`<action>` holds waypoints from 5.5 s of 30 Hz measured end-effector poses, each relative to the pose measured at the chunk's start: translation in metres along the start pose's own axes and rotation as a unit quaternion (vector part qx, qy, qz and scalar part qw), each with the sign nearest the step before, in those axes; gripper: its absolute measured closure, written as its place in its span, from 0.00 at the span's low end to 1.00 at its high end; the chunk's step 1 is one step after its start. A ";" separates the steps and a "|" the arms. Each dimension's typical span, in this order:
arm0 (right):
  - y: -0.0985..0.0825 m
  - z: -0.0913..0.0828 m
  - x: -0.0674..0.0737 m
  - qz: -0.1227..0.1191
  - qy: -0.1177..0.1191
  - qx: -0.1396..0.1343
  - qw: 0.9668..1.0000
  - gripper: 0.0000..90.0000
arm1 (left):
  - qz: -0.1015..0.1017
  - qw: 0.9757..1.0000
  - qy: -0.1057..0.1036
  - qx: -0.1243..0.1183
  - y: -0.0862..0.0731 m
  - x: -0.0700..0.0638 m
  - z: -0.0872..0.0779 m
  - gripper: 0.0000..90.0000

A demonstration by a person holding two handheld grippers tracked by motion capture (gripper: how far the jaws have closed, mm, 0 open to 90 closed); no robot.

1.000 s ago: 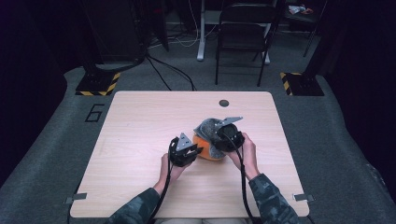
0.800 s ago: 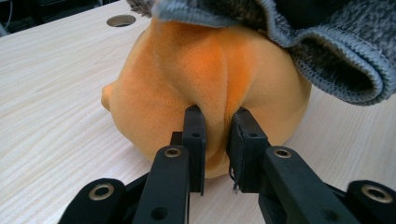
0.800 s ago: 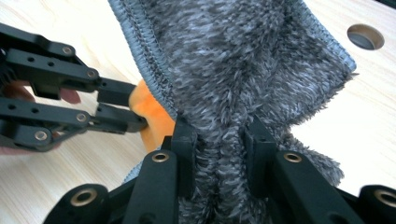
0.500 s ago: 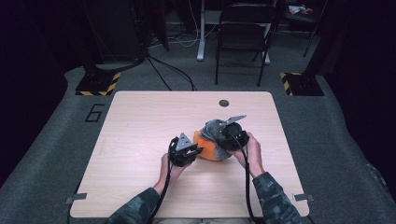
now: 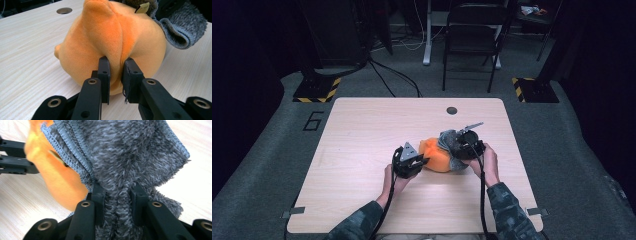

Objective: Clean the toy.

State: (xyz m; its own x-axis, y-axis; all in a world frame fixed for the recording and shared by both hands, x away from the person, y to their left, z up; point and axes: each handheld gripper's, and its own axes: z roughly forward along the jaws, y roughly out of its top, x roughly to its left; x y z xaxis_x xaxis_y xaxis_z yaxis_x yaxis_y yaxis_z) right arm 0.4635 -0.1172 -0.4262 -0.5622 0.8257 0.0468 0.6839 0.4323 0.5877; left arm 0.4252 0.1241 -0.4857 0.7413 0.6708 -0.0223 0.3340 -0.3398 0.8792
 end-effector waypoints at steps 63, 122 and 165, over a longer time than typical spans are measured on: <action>0.006 -0.003 0.016 -0.018 -0.043 -0.030 0.998 0.78 | 0.035 0.999 0.037 0.013 -0.004 -0.005 0.006 0.92; -0.004 0.006 -0.004 0.018 -0.021 0.013 1.000 0.78 | 0.001 1.000 -0.004 0.016 0.004 0.002 -0.003 0.93; 0.009 -0.013 0.022 -0.031 -0.006 -0.029 0.999 0.78 | 0.035 0.999 -0.013 0.009 0.004 -0.006 -0.001 0.93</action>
State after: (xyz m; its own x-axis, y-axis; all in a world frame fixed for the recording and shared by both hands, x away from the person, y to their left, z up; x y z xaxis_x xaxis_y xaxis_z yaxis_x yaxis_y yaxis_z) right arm 0.4514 -0.0995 -0.4094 -0.5971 0.8021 0.0000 0.6197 0.4613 0.6350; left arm 0.4213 0.1193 -0.4818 0.7776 0.6282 0.0260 0.2920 -0.3975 0.8699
